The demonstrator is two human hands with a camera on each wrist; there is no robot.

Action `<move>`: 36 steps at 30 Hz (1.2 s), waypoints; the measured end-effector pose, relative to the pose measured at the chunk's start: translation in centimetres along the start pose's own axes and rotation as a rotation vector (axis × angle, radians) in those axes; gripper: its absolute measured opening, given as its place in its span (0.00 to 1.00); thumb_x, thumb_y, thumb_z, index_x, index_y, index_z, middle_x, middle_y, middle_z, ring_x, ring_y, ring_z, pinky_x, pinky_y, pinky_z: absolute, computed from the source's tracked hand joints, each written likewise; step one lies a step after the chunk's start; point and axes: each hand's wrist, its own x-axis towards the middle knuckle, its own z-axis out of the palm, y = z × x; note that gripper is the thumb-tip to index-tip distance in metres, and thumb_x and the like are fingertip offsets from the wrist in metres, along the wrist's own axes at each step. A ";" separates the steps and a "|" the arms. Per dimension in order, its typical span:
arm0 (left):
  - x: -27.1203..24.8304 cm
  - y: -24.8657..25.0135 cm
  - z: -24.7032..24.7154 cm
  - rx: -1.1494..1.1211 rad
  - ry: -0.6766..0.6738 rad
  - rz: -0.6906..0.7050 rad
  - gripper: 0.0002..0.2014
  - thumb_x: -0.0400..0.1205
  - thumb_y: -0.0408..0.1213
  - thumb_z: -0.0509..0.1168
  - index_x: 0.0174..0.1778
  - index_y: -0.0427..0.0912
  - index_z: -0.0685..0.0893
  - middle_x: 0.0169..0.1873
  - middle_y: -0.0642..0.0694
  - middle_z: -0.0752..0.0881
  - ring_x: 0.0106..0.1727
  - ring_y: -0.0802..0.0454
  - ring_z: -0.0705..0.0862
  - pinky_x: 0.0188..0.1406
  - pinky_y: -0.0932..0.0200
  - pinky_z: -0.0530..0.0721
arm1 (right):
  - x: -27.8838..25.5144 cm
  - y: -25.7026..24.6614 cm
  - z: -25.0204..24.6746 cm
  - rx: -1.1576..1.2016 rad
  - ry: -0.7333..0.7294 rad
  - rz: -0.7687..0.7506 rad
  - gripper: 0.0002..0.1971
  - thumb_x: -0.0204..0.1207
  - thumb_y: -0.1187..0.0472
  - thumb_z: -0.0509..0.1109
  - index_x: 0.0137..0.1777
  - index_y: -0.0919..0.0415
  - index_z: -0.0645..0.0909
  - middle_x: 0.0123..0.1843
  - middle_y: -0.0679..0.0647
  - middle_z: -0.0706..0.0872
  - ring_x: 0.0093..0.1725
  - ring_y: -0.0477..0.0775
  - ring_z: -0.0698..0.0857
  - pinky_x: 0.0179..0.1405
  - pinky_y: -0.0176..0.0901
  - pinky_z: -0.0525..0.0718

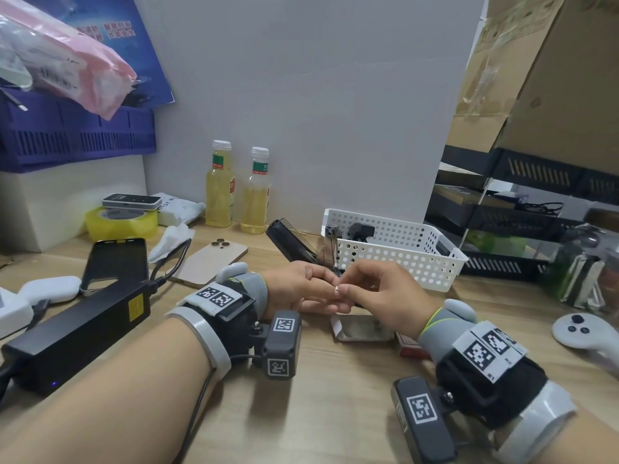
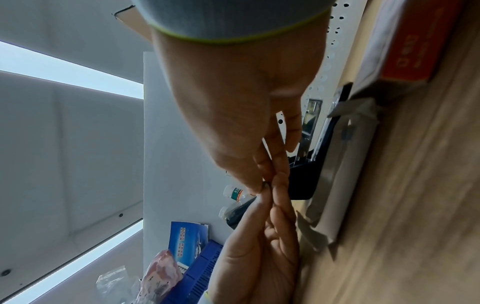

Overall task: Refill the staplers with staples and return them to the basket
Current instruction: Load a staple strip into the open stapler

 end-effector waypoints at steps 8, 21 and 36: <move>-0.2 0.3 -0.2 -0.062 0.029 -0.001 0.03 0.83 0.23 0.65 0.45 0.31 0.83 0.43 0.30 0.91 0.44 0.43 0.93 0.37 0.62 0.90 | 0.5 1.0 -0.7 -0.002 0.120 0.023 0.04 0.74 0.63 0.78 0.44 0.53 0.89 0.39 0.47 0.91 0.43 0.45 0.89 0.46 0.37 0.86; 0.3 0.2 -0.6 -0.101 0.066 -0.022 0.06 0.84 0.26 0.63 0.44 0.33 0.85 0.39 0.36 0.90 0.35 0.51 0.90 0.37 0.63 0.89 | 3.2 3.4 -0.7 -0.349 0.088 0.175 0.03 0.73 0.58 0.77 0.44 0.48 0.90 0.37 0.40 0.88 0.39 0.43 0.84 0.41 0.31 0.76; 0.4 0.2 -0.8 -0.140 0.050 -0.023 0.10 0.84 0.25 0.63 0.43 0.34 0.90 0.41 0.36 0.89 0.37 0.48 0.90 0.39 0.61 0.90 | 2.9 3.8 -0.9 -0.334 0.047 0.192 0.04 0.71 0.57 0.78 0.41 0.44 0.88 0.40 0.42 0.91 0.41 0.41 0.85 0.44 0.35 0.78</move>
